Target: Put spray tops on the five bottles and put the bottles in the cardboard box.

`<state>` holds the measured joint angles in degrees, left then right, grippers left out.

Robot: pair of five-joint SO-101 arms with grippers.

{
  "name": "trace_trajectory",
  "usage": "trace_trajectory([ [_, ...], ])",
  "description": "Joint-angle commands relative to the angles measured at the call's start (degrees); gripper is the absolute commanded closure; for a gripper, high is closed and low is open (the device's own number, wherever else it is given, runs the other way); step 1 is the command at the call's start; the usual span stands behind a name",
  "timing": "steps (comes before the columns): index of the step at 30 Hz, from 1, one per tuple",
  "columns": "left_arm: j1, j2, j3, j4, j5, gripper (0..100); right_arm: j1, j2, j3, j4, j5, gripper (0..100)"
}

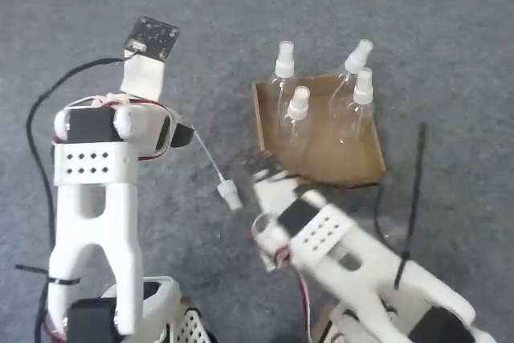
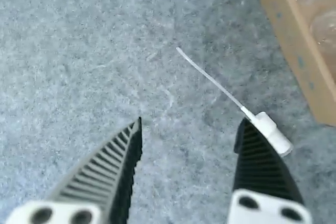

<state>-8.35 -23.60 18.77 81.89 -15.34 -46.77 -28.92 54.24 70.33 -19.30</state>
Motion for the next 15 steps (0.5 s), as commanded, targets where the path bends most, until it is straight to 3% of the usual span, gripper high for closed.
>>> trace_trajectory([
  [1,-0.4,-2.5,-0.1,-1.1,-0.1,74,11.3,-0.3,-0.3,2.3,6.9,76.4],
  [10,-0.4,-2.5,-0.1,-1.4,0.0,74,37.7,-0.3,-0.4,3.1,21.5,76.4],
  [15,-0.4,-2.5,-0.1,-1.4,0.0,74,48.1,-0.4,-0.7,3.1,25.0,76.4],
])
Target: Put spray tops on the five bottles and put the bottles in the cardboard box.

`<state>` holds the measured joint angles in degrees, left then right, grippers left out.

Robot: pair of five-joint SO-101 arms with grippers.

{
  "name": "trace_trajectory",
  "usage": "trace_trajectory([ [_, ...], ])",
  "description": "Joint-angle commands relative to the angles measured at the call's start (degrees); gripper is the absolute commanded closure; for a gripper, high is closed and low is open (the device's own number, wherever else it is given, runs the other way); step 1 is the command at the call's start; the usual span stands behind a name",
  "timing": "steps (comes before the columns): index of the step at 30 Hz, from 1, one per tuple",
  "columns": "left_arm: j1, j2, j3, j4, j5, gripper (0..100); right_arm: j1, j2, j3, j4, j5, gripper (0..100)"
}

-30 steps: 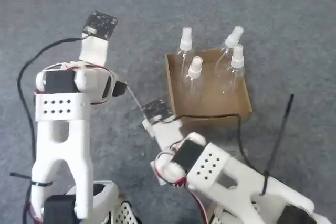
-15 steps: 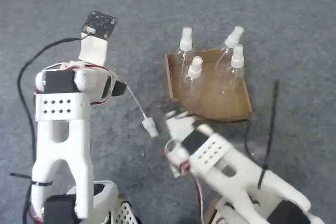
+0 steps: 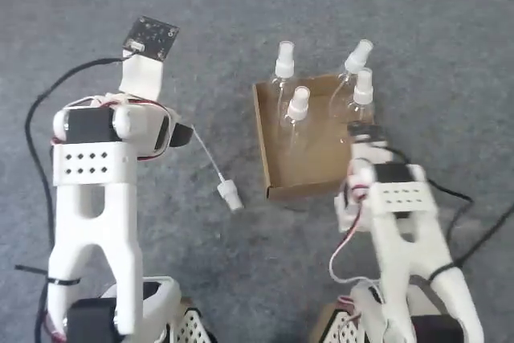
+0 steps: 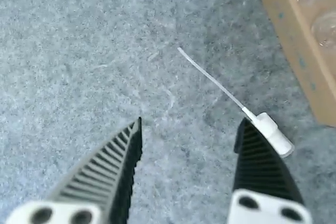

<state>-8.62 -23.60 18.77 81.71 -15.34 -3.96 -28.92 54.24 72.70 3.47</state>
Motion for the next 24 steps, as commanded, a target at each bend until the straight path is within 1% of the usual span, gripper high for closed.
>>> trace_trajectory([
  [1,-0.1,-2.5,-0.1,-1.2,0.0,74,6.8,-0.4,-0.7,0.7,2.2,76.4],
  [5,0.0,-2.5,-0.1,-1.2,0.0,74,12.1,-0.4,-2.8,2.1,1.7,76.4],
  [7,0.0,-2.5,-0.1,-1.2,-0.1,74,14.6,-0.4,-5.5,4.4,-0.4,76.4],
  [10,0.1,-2.5,-0.1,-1.2,-0.1,74,16.7,-0.4,-11.4,9.1,-6.2,76.4],
  [15,0.1,-2.5,0.0,-1.1,0.2,74,17.1,-0.4,-20.5,17.3,-17.9,76.4],
  [18,0.1,-2.5,1.0,-1.2,0.0,74,18.7,-0.4,-22.6,18.5,-22.2,76.4],
  [20,0.2,-2.5,2.3,-1.3,-0.1,74,22.3,-0.4,-22.6,16.4,-23.2,76.4],
  [24,-0.1,-2.5,5.3,-4.2,-0.2,74,33.3,0.2,-22.6,11.6,-23.0,76.3],
])
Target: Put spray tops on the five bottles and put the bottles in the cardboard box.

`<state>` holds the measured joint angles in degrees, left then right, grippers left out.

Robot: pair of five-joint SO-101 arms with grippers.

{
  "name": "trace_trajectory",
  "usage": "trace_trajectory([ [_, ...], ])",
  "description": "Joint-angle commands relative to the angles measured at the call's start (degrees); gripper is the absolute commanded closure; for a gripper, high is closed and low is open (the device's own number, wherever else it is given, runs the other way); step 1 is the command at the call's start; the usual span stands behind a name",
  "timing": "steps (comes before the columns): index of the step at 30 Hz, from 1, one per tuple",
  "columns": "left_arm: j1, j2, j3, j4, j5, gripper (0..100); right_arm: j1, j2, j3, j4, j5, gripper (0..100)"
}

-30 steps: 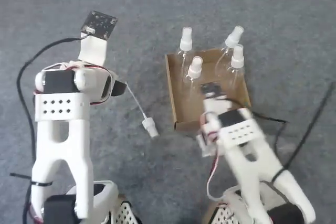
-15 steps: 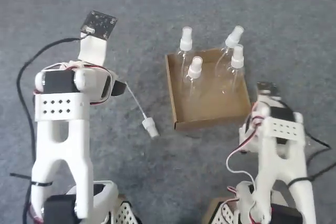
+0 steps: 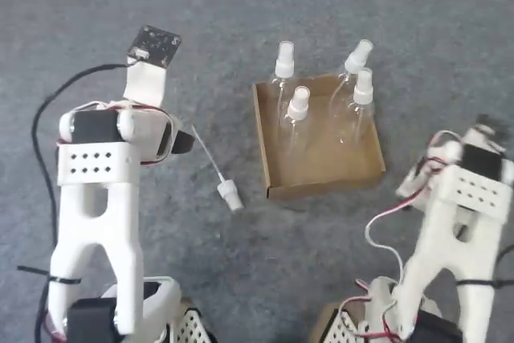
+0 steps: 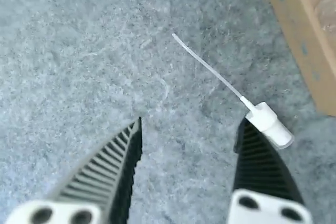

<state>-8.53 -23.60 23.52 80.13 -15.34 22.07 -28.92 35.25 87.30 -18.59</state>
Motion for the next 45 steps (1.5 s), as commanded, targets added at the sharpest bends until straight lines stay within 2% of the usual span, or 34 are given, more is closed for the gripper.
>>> trace_trajectory([
  [1,-0.1,-2.5,1.5,-3.3,-0.2,74,9.5,0.2,-3.6,-3.8,-1.0,76.3],
  [4,0.3,-2.5,3.4,-5.3,-0.2,74,14.5,0.3,-3.3,-6.6,-1.1,76.1],
  [7,0.9,-2.5,4.7,-6.7,-0.2,74,16.5,0.3,-1.1,-10.5,-1.3,76.1],
  [12,3.1,-2.5,6.2,-6.7,0.2,74,16.3,0.4,5.6,-19.3,-1.3,76.1],
  [24,3.1,-2.5,10.5,-7.6,-0.1,74,13.1,0.4,15.5,-29.7,-1.2,76.0],
  [30,4.0,-2.5,14.9,-11.5,-0.1,74,13.1,5.3,17.1,-33.1,-1.0,76.4],
  [35,7.4,-2.5,16.0,-10.9,-0.2,74,13.3,10.3,15.4,-32.9,-0.2,77.0],
  [39,11.2,-2.5,17.7,-10.8,0.3,74,13.3,10.5,15.2,-33.2,10.5,88.2],
  [42,12.9,-2.5,21.3,-14.6,1.3,74,13.4,10.5,15.2,-33.2,23.9,96.3],
  [45,13.1,-2.5,24.5,-18.8,2.7,75,16.5,10.5,15.4,-33.3,39.9,97.6],
])
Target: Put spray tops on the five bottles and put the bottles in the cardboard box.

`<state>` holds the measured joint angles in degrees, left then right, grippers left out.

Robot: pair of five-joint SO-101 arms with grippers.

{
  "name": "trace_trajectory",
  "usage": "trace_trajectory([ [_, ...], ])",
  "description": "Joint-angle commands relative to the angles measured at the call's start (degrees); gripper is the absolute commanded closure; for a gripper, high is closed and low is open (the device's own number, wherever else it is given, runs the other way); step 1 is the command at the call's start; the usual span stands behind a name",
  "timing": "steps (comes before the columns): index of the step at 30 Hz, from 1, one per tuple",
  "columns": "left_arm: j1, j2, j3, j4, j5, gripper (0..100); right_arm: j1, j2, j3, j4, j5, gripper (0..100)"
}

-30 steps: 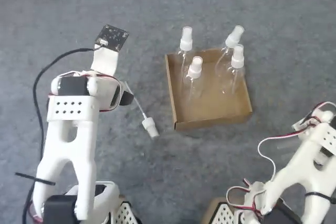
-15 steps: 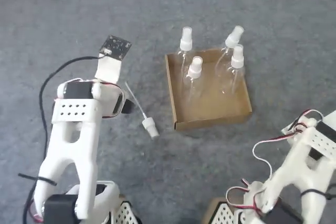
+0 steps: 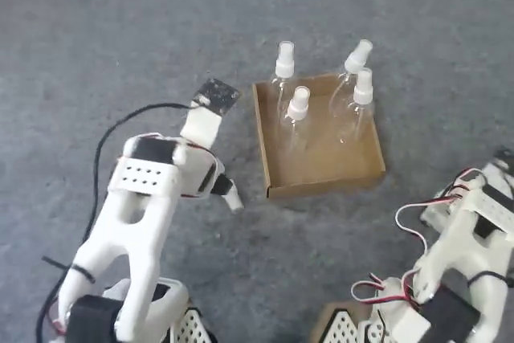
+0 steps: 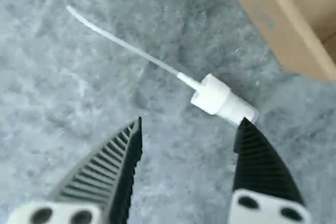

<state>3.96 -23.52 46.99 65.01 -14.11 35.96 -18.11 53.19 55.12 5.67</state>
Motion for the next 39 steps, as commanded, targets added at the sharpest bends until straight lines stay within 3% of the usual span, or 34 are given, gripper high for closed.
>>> trace_trajectory([
  [1,0.6,-2.5,1.5,-4.6,1.7,76,3.9,-0.3,-2.6,-1.5,20.4,97.6],
  [6,0.6,-2.5,1.2,-6.5,1.8,82,10.3,-0.3,-2.5,-6.6,38.0,98.0],
  [10,1.0,0.7,0.0,-10.7,1.8,83,13.5,0.1,-2.5,-7.5,43.2,98.1],
  [17,0.7,17.1,-10.5,-18.8,1.9,83,14.1,0.2,-2.5,-7.4,44.0,98.1],
  [23,0.2,28.7,-16.1,-19.1,1.3,83,14.1,0.1,-2.5,-7.5,44.3,98.1],
  [27,-4.4,31.3,-16.8,-18.8,0.4,88,14.1,0.0,-2.5,-7.5,44.3,98.1],
  [34,-11.3,24.3,-16.6,-8.2,-1.7,88,13.8,0.0,-2.4,-7.4,44.3,98.1],
  [39,-11.7,17.6,-16.6,0.4,-5.1,88,13.8,0.2,-2.4,-7.3,44.3,98.1],
])
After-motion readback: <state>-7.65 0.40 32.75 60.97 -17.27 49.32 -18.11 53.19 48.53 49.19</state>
